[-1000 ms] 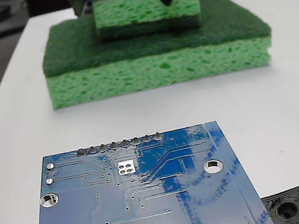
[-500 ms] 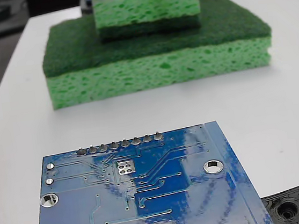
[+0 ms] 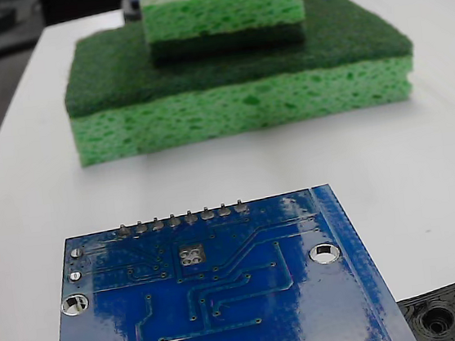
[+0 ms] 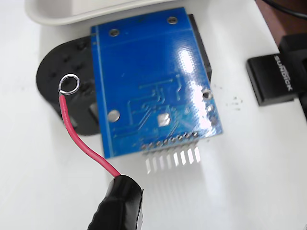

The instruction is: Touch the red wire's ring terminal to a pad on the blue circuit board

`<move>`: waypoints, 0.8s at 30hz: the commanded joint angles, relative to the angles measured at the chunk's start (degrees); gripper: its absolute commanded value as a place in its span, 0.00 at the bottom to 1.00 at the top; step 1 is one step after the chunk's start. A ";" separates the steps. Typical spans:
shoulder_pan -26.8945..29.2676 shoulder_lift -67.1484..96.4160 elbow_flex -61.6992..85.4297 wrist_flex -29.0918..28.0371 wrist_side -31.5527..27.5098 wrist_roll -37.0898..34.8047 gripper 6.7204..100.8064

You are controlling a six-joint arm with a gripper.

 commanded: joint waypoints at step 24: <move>-3.78 -17.31 -12.48 3.69 9.67 6.77 0.99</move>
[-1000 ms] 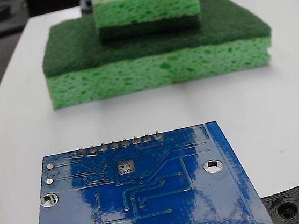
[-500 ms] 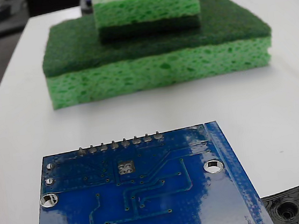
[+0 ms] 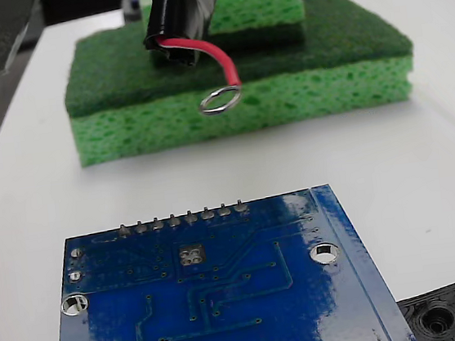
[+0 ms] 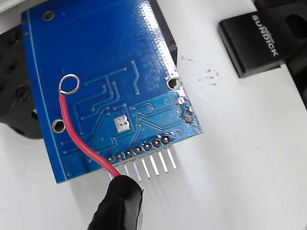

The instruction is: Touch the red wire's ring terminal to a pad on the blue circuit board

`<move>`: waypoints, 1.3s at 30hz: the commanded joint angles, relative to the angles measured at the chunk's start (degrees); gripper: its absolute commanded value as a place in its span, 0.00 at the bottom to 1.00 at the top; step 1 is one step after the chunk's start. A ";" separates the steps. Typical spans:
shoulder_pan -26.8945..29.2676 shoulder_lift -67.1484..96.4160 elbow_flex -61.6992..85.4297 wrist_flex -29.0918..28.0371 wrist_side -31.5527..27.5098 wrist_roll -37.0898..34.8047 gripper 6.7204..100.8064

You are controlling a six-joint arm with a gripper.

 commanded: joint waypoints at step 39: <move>1.05 -5.98 -2.20 1.49 1.93 2.37 0.99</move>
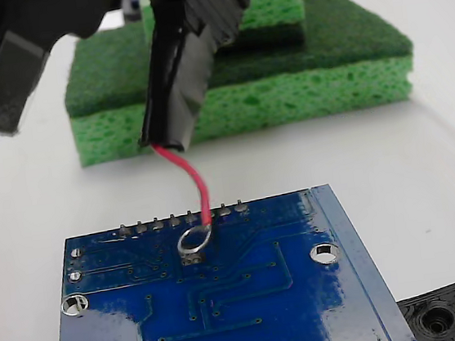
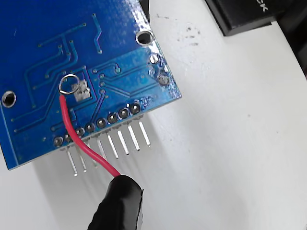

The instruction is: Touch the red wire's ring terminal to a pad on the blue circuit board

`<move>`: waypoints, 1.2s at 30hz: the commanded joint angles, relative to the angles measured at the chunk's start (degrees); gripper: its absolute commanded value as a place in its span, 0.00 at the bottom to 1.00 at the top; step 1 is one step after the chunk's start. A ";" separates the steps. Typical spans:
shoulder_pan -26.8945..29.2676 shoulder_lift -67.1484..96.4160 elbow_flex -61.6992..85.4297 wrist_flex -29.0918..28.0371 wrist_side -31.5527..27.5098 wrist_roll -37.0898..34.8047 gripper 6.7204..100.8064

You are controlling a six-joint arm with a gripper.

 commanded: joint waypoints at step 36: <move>7.82 45.62 36.65 -11.34 -25.31 -15.12 0.99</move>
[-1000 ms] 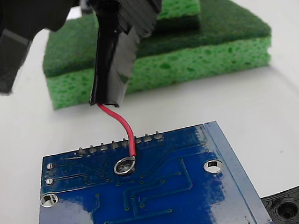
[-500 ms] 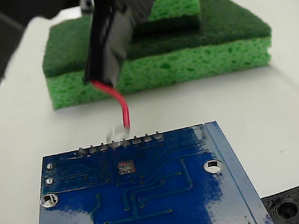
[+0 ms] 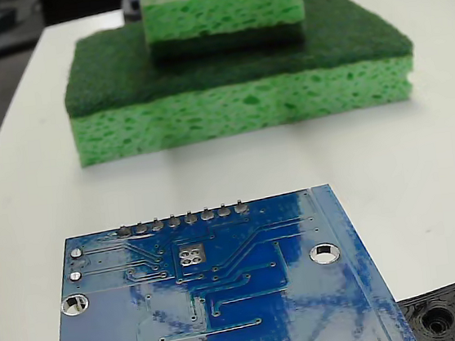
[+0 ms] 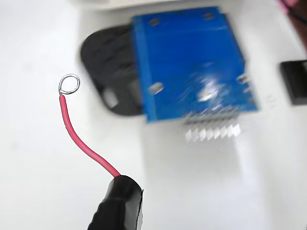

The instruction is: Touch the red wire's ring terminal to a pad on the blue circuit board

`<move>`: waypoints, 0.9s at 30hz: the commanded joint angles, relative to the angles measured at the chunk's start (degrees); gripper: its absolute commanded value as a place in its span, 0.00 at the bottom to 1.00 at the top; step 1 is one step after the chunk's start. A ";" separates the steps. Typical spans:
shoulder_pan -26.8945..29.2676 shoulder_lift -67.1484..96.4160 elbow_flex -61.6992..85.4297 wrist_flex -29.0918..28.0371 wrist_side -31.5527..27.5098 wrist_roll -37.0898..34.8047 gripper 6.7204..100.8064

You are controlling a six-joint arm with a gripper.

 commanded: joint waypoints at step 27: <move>-5.71 28.65 13.80 16.70 0.44 -5.01 0.99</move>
